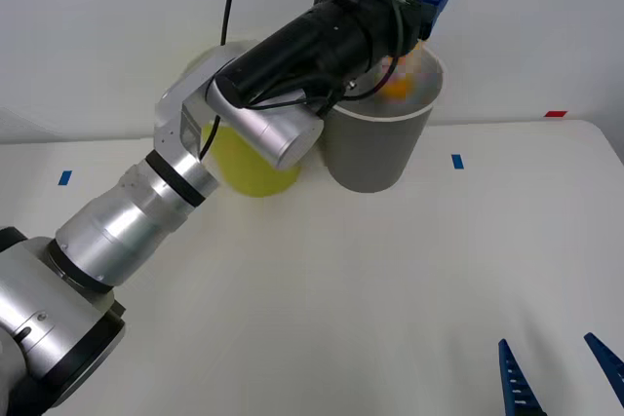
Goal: Put cans in the gray bin and PET bottles in the light green bin.
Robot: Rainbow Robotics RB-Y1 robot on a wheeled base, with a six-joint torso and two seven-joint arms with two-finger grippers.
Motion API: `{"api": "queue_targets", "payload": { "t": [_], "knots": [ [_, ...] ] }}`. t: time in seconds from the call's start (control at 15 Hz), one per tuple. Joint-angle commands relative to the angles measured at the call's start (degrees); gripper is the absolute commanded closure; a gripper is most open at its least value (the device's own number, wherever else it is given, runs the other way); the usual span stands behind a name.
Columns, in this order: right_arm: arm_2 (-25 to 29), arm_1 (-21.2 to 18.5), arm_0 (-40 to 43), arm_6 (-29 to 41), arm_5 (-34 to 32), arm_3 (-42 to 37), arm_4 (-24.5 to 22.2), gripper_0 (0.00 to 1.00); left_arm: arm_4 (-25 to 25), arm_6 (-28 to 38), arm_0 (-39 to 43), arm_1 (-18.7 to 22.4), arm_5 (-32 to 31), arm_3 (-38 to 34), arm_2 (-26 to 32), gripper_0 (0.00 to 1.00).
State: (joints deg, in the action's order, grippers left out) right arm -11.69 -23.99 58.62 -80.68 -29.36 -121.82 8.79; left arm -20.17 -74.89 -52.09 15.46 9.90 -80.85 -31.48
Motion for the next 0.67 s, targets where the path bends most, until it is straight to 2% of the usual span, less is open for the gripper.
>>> {"api": "queue_targets", "payload": {
  "t": [0.07, 0.67],
  "knots": [
    [0.0, 0.0, 0.0, 0.0, 0.0, 0.0, 0.0, 0.0, 0.0, 0.0, -0.1, 0.4, -0.3, -0.1, 0.0, 0.0],
    [0.0, 0.0, 0.0, 0.0, 0.0, 0.0, 0.0, 0.0, 0.1, 0.0, -0.1, 0.0, -0.2, -0.4, 0.0, 0.0]
  ]
}}
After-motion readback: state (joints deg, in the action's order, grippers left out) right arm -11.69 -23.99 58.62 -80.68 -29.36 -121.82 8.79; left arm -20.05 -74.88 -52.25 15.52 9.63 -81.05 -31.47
